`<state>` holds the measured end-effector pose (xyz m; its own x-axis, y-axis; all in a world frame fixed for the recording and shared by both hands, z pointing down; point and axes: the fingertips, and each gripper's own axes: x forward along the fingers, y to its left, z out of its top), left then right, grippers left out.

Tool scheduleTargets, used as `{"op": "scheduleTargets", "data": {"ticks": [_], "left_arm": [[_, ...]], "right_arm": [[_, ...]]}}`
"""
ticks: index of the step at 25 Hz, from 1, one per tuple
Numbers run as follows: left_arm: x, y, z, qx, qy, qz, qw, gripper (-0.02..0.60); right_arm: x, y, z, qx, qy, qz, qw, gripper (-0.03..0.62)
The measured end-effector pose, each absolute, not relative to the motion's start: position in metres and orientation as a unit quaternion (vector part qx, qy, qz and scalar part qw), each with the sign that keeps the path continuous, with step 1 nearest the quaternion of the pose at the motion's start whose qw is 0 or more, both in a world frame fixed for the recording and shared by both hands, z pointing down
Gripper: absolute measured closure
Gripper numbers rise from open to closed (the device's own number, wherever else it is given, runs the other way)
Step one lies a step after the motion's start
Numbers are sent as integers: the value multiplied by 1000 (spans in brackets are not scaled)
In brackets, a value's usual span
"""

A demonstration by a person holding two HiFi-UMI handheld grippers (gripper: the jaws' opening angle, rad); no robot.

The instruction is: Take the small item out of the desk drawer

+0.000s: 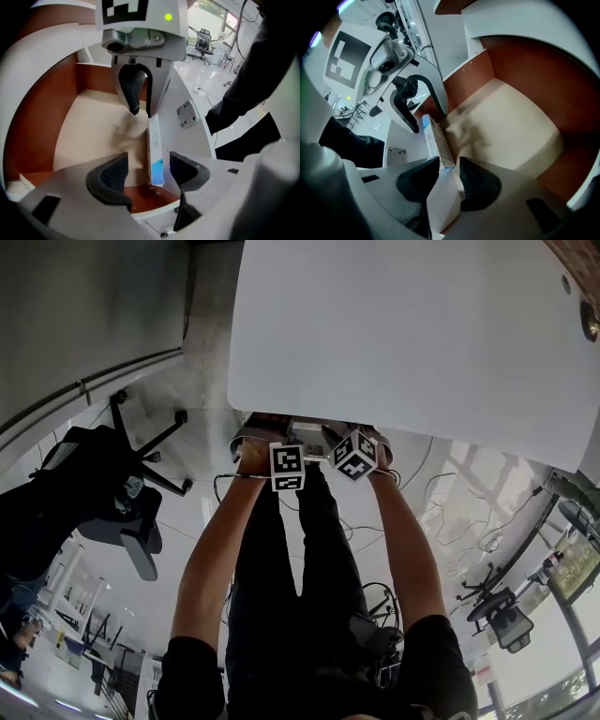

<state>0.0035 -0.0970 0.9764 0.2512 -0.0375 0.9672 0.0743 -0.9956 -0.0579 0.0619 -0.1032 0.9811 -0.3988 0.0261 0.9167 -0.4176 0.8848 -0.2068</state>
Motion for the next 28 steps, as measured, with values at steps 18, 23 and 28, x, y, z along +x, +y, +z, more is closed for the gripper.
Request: {"op": "scheduleTargets", "data": {"ticks": [18, 23, 28], "left_arm": [[-2, -95, 1009, -717, -78, -687, 93, 468], [5, -101, 1000, -733, -53, -672, 88, 486], [4, -105, 983, -740, -16, -667, 83, 488]], "right_arm": [[61, -113, 977, 133, -818, 208, 519, 448], [63, -113, 966, 143, -828, 211, 499, 448], [71, -113, 938, 180, -834, 209, 477, 449]]}}
